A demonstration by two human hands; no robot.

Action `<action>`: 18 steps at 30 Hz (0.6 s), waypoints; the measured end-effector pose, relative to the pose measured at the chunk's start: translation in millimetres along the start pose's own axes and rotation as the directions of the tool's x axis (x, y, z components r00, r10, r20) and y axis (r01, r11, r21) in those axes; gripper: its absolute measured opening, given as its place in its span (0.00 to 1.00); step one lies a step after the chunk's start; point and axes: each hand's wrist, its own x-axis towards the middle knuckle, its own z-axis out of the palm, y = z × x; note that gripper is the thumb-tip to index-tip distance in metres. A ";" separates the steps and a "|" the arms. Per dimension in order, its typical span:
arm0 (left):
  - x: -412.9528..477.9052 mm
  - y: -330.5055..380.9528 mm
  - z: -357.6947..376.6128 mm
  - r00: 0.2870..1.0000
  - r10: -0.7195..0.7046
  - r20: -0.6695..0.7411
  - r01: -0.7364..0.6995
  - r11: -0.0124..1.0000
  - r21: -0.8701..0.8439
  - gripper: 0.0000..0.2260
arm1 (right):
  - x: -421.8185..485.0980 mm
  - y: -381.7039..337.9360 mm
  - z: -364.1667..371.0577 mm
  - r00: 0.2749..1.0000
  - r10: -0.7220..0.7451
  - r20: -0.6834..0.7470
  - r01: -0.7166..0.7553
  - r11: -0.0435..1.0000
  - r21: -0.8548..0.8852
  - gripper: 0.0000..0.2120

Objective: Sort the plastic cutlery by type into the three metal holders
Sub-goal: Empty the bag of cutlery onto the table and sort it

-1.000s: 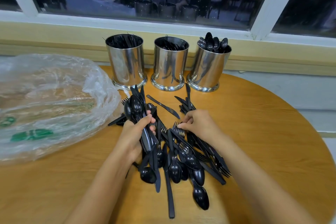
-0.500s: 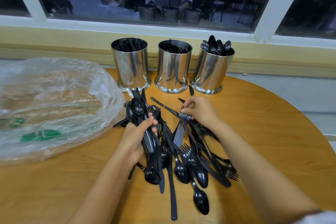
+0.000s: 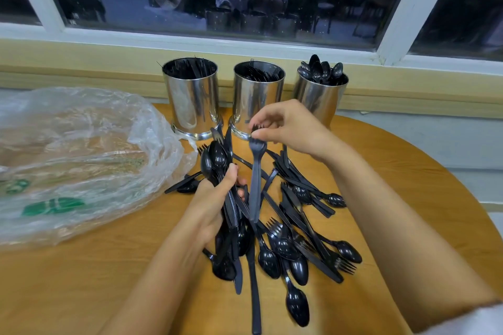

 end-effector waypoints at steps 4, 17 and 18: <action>-1.8 -2.8 3.8 1.000 -0.011 0.029 0.008 0.995 0.104 0.25 | 11.2 -1.0 23.2 1.000 0.013 -0.003 -0.013 0.995 -0.094 0.06; -3.1 -2.9 4.5 1.000 0.011 0.023 -0.011 1.000 -0.012 0.09 | -8.8 3.8 44.8 0.983 0.077 -0.169 -0.023 0.952 0.304 0.05; -2.6 -2.2 2.7 1.000 0.007 0.012 -0.006 0.999 -0.050 0.08 | -15.1 9.4 37.4 0.973 0.107 -0.205 -0.038 0.948 0.316 0.04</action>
